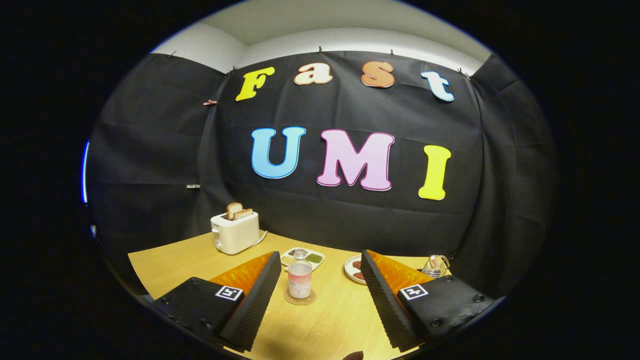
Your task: Take the bottle from table, then pour the juice into the cup, finally place the bottle on the coaster
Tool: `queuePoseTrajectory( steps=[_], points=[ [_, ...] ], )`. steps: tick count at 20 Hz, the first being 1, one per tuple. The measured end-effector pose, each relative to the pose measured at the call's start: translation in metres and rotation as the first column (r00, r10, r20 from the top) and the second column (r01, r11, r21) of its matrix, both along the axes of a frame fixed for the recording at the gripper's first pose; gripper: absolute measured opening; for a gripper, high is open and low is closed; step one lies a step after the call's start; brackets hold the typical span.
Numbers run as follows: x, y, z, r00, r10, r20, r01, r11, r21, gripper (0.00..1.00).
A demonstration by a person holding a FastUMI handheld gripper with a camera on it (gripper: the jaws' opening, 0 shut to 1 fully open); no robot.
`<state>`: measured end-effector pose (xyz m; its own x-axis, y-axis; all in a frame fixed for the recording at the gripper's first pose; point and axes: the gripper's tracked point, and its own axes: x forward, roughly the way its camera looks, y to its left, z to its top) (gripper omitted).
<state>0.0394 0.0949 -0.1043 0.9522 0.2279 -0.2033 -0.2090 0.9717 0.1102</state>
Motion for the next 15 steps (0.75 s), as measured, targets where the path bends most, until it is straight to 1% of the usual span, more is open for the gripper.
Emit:
queuePoseTrajectory(
  steps=[4, 6, 8, 15],
  points=[
    [-0.005, -0.002, 0.005, 1.000, 0.001, 0.009, -0.001, 1.000, -0.002, 0.97],
    [-0.005, -0.002, 0.010, 1.000, 0.006, 0.022, -0.006, 1.000, 0.014, 0.97],
    [-0.005, 0.003, 0.014, 0.999, 0.021, 0.032, -0.022, 0.999, 0.036, 0.97],
    [0.000, 0.011, 0.023, 0.995, 0.085, 0.054, -0.088, 0.994, 0.057, 0.97]
  ],
)
